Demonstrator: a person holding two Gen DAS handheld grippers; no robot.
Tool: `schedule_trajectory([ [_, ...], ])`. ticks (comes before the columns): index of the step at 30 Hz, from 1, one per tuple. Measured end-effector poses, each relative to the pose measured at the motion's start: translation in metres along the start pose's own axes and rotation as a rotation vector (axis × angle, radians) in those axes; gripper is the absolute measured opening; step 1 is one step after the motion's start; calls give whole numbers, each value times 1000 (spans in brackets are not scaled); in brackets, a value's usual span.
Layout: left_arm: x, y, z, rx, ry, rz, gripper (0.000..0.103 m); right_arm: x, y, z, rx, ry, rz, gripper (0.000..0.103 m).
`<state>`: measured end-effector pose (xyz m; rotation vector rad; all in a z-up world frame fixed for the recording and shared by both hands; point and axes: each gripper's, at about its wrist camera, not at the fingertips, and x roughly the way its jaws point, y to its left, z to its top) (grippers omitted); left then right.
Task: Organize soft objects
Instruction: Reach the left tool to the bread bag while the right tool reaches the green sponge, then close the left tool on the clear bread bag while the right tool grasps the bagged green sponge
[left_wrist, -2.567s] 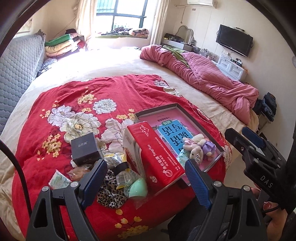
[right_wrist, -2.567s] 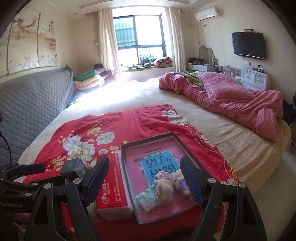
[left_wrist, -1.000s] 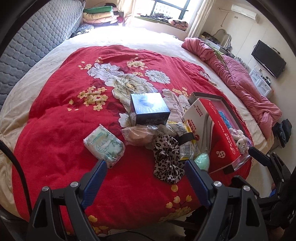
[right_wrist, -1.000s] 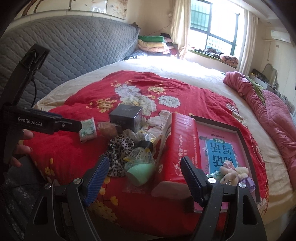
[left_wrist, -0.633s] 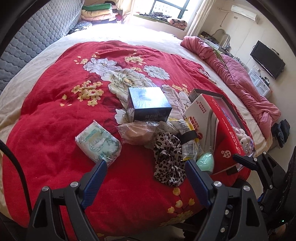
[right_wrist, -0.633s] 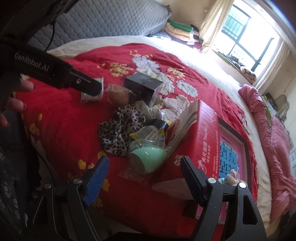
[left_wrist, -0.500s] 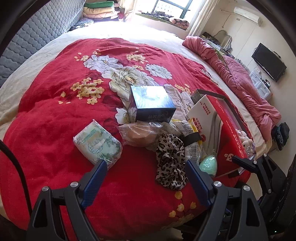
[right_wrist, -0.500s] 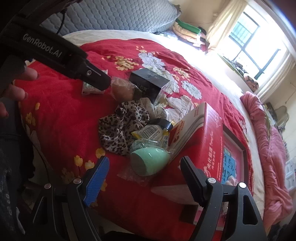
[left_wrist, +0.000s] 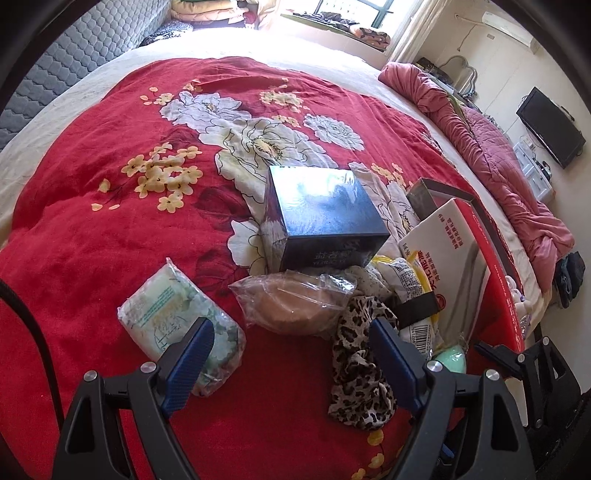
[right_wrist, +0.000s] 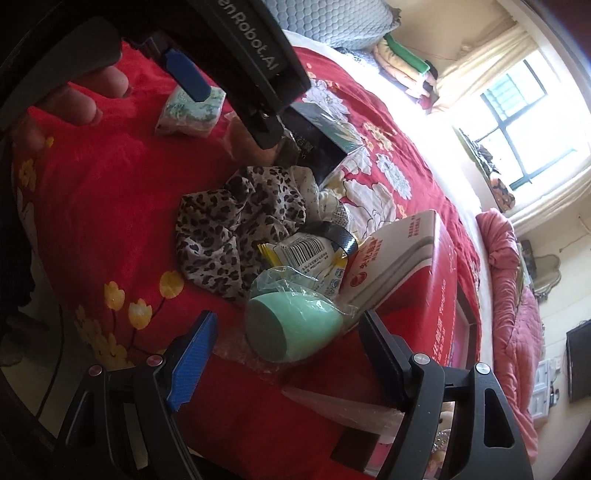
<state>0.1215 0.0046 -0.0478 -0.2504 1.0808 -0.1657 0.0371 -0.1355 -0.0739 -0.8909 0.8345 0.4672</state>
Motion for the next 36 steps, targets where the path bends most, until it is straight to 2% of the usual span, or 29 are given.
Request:
schedule_trajectory([
  [6, 10, -3, 3, 18, -8, 10, 85, 9, -2, 3, -18, 1, -13, 75],
  [9, 14, -2, 4, 20, -6, 1, 85, 14, -6, 8, -18, 5, -31, 65],
  [12, 17, -2, 7, 24, -14, -5, 85, 20, -7, 10, -23, 4, -33, 59],
  [15, 19, -2, 8, 23, -17, -18, 78, 20, -6, 8, -22, -16, -46, 58],
  [17, 21, -1, 8, 18, -20, -22, 74, 16, -10, 5, 5, -38, -39, 56],
  [19, 22, 0, 8, 17, -21, -25, 63, 9, -11, -1, 33, -60, -33, 55],
  [29, 17, 2, 7, 16, -56, -55, 59, -14, -56, -9, 283, -187, 82, 54],
  [36, -10, -6, 7, 48, -126, -77, 59, -27, -72, -7, 376, -260, 123, 54],
])
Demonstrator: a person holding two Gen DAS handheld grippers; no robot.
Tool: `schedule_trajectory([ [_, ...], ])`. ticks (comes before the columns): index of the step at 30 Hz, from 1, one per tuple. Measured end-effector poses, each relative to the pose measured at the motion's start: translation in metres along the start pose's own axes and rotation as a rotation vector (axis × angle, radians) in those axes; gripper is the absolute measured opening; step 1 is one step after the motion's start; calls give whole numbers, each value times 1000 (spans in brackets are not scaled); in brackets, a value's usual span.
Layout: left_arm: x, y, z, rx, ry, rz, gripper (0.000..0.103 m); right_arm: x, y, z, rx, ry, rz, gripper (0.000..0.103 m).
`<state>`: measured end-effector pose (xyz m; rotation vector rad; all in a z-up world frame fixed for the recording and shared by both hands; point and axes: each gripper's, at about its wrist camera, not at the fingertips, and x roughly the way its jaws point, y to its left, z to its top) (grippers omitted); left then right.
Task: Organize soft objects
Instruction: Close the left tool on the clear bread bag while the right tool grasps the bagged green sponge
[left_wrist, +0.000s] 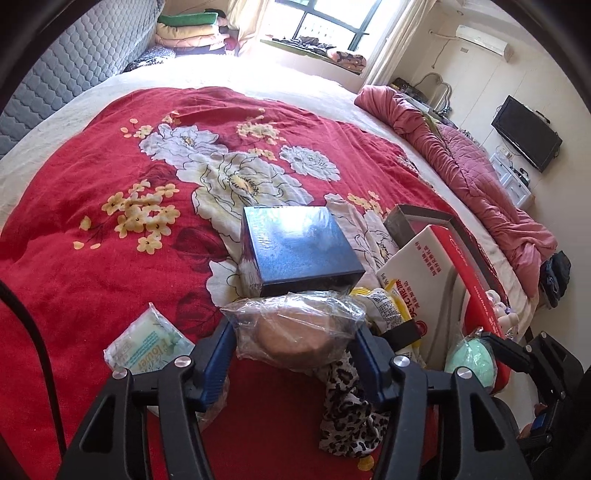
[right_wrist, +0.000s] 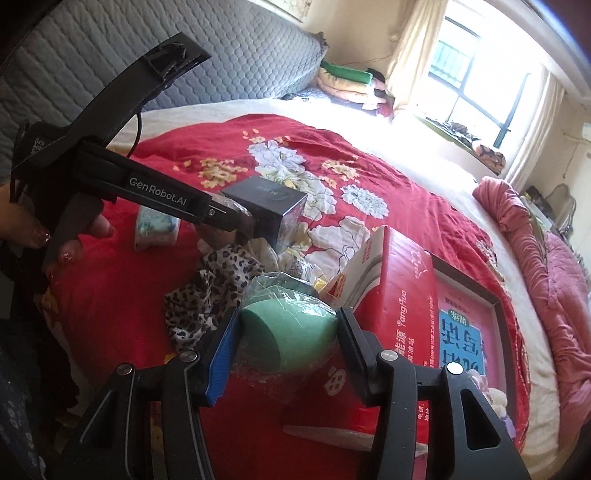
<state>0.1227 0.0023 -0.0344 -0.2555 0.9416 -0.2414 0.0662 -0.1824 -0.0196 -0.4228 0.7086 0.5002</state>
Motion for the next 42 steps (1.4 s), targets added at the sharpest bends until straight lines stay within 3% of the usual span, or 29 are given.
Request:
schedule_trajectory([
  [10, -26, -7, -7, 28, -50, 32, 59, -16, 2, 6, 49, -64, 13, 54],
  [22, -54, -3, -6, -7, -112, 73, 59, -36, -10, 6, 102, -122, 11, 54],
  [42, -67, -82, -10, 110, -115, 64, 59, -74, -65, -10, 323, -227, -15, 54],
])
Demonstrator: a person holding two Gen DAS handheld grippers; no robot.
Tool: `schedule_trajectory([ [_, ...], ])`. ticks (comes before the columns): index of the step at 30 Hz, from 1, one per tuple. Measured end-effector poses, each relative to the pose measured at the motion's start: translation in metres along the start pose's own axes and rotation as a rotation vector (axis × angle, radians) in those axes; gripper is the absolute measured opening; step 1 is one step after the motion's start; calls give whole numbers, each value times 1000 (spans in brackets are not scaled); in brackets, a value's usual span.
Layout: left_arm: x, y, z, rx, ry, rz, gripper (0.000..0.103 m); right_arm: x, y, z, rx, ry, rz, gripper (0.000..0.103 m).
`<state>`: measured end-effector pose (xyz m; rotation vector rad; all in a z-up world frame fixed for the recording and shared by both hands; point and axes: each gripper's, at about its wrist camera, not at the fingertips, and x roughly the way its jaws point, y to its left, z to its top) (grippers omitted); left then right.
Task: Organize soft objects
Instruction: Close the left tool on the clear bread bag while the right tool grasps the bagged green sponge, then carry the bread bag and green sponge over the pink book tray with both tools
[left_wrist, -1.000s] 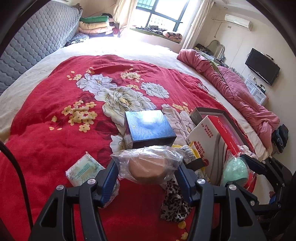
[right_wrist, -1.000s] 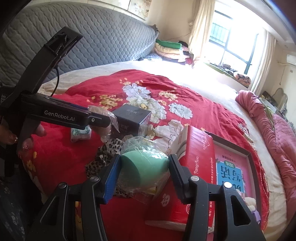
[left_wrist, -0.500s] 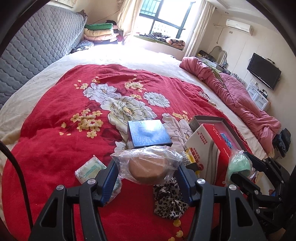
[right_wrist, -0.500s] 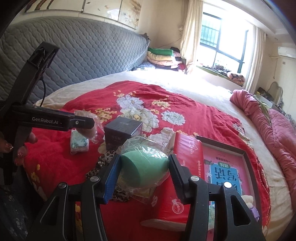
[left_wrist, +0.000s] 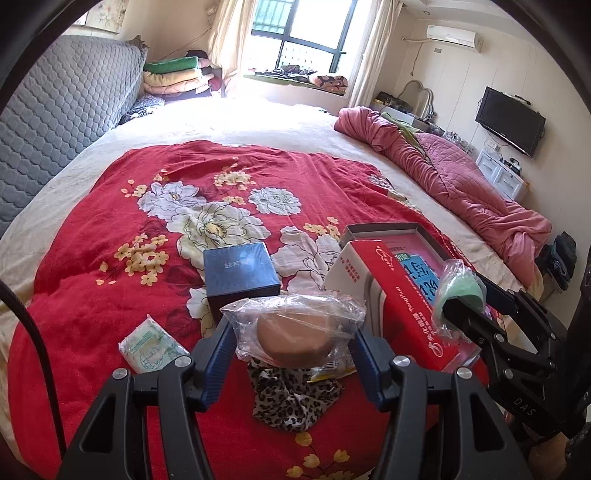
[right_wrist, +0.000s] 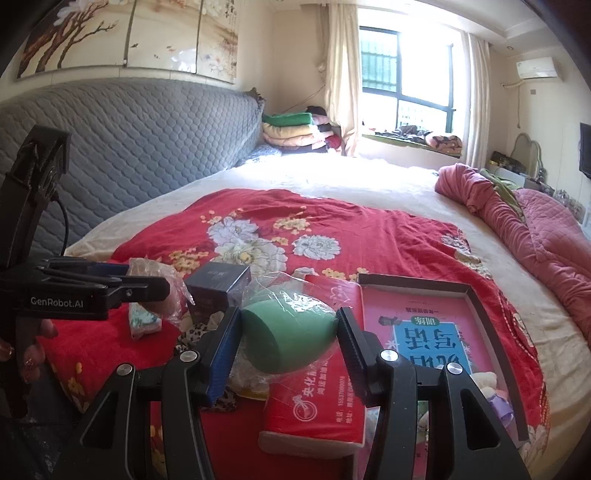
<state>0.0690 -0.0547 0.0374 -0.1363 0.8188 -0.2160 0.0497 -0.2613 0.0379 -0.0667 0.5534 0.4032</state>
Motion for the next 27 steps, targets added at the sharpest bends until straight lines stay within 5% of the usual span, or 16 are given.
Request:
schedule_trajectory([
  [11, -1, -55, 7, 86, 4, -6, 59, -25, -48, 1, 126, -72, -20, 54],
  [27, -2, -111, 22, 174, -17, -24, 59, -50, -73, 3, 152, -119, -90, 54],
])
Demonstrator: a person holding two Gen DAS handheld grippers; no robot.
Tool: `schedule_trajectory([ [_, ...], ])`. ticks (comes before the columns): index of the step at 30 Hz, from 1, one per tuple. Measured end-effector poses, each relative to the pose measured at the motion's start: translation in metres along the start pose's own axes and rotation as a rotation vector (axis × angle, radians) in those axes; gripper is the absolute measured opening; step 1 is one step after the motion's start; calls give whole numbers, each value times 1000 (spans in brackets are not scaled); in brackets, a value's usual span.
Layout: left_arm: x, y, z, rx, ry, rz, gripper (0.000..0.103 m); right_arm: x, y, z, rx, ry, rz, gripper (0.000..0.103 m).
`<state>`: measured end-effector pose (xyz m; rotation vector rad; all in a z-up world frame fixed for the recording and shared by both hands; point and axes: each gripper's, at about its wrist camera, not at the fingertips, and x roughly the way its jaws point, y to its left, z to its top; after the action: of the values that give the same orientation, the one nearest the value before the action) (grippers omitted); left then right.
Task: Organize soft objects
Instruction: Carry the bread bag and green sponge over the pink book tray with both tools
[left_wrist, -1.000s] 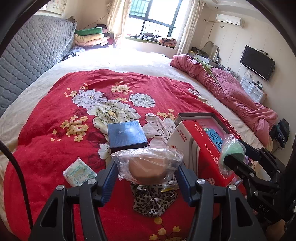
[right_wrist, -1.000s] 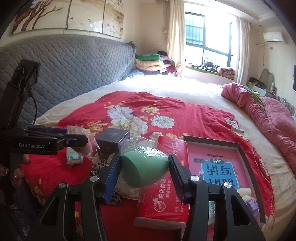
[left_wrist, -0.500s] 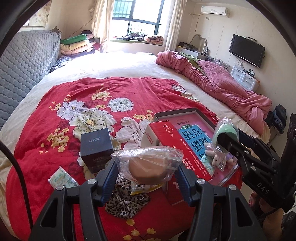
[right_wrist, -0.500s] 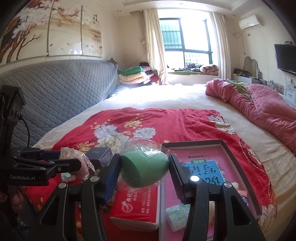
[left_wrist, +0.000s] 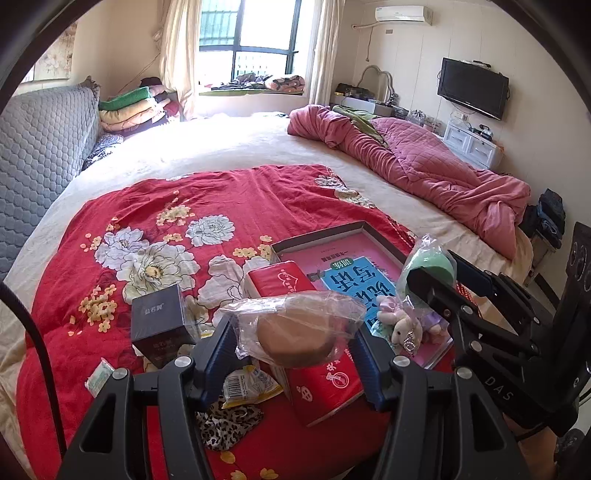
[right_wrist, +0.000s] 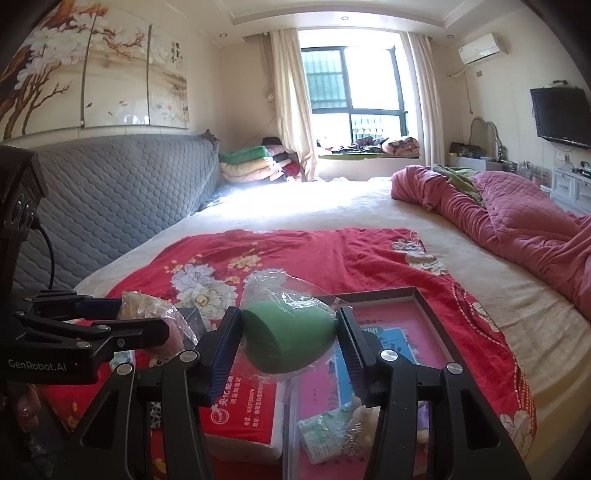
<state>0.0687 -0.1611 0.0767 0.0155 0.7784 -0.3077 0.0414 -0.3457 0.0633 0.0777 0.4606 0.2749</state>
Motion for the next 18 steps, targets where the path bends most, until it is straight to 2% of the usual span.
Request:
schedule_trajectory([
  [18, 21, -53, 14, 95, 34, -27, 59, -15, -47, 3, 105, -27, -101, 54],
])
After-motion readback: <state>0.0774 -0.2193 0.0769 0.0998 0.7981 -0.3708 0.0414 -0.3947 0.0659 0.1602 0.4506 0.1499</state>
